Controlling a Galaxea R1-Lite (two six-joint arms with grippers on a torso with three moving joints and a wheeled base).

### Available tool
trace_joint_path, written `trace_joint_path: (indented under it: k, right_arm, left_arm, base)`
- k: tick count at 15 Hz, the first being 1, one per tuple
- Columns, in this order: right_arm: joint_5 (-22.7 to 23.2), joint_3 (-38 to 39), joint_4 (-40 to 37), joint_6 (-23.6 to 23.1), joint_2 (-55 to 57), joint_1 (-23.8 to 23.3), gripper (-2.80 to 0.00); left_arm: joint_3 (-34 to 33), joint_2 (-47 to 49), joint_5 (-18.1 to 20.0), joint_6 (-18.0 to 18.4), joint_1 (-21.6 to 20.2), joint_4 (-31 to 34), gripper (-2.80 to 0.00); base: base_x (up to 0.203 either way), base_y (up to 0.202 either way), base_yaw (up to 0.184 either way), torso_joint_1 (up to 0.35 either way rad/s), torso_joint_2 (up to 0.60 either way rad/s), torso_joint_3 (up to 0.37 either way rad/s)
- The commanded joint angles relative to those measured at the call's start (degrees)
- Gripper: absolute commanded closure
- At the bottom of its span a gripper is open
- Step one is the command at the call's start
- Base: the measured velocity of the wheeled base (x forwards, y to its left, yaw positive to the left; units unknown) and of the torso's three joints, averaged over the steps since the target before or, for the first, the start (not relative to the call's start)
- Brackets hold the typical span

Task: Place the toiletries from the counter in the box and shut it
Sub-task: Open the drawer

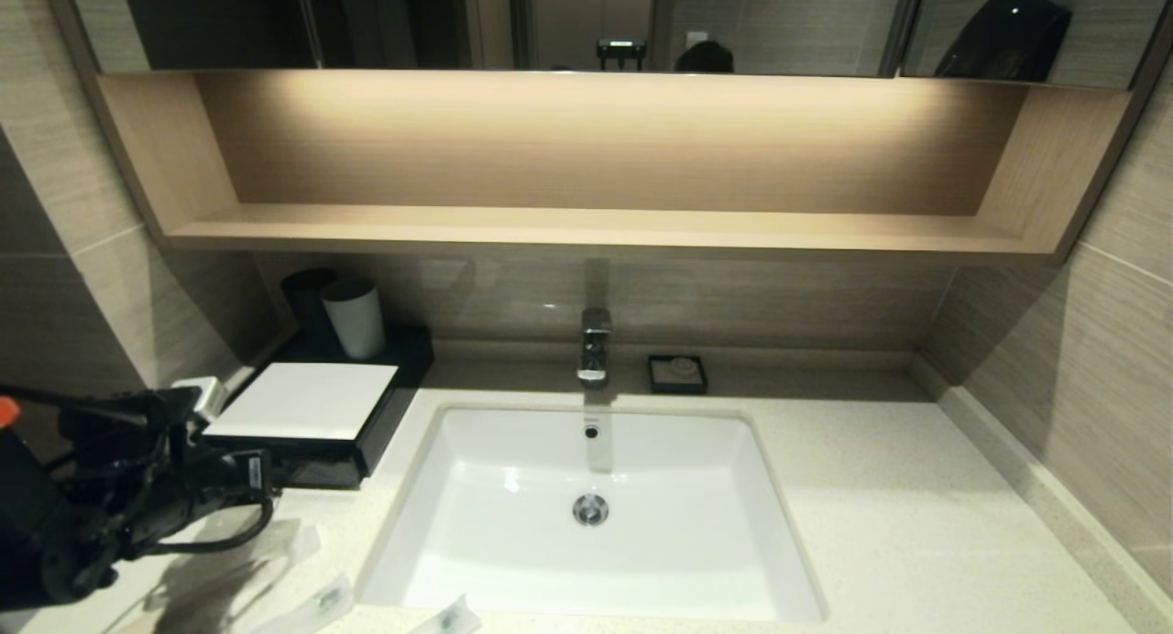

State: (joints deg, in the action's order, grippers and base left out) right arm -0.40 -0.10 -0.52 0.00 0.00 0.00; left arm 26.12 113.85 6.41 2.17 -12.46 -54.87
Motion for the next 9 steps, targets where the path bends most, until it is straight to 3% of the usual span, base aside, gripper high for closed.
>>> trace_joint_path:
  k: [1,9]
  right_arm:
    - [-0.04,0.01,-0.01,0.0,0.0,0.0,0.0]
    - [-0.04,0.01,-0.01,0.0,0.0,0.0,0.0]
  left_arm:
    - [0.07,1.02,0.0,0.03,-0.02,-0.41,0.0]
    - [0.86,2.81,0.09,0.03,-0.02,-1.45,0.0]
  base:
    - [0.0,0.0,0.0,0.0,0.0,0.0]
    - [0.0,0.0,0.0,0.0,0.0,0.0]
